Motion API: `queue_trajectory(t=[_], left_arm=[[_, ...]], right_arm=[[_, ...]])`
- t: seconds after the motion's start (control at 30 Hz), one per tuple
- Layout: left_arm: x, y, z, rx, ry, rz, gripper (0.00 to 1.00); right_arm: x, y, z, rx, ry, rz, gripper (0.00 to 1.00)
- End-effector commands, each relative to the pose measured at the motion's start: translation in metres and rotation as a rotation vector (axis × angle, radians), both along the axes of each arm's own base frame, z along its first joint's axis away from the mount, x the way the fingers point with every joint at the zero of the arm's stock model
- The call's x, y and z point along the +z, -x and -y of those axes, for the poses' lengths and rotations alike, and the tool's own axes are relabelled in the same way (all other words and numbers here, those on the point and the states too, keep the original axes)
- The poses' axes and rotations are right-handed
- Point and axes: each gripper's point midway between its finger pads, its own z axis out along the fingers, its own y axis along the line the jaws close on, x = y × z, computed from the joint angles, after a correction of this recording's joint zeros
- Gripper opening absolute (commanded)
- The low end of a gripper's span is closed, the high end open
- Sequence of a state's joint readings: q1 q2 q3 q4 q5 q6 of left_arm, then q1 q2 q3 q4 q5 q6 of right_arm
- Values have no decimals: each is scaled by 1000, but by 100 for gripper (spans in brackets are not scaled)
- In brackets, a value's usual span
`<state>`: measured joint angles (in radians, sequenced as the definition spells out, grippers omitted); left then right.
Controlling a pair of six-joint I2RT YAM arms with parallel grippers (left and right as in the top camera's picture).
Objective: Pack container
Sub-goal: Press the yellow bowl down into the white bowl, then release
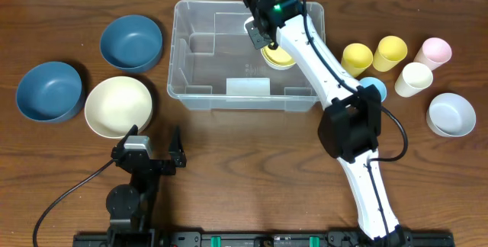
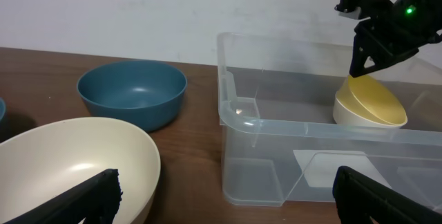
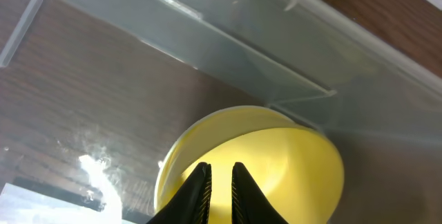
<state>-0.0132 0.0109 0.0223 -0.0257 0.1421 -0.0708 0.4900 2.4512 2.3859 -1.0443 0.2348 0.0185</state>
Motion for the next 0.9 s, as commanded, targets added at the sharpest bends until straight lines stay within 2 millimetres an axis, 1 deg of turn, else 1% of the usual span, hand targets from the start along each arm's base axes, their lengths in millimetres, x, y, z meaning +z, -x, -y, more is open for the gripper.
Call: queue_trajectory(t=[0.0,0.17,0.53,0.73,0.8,0.87], left_arm=[[-16,1,0,-3,-13,-45,98],[-16,1,0,-3,-12,-45,98],[-16,1,0,-3,-12,-45,98],[-16,1,0,-3,-12,-45,98],[-16,1,0,-3,-13,-45,98],[-16,1,0,-3,-13,-45,98]], right_arm=[[-10,-3,0,-14,-34,-18,14],[-18,-7,-3,-15,-38,-15,14],[-40,-7,-4,-20,-32,-46,15],[-37,-8,-4,-20,-34,-42,16],[-29,-5,-4,-17,-32,-44,16],[-12,-2,-5,-14,-34,-41,18]])
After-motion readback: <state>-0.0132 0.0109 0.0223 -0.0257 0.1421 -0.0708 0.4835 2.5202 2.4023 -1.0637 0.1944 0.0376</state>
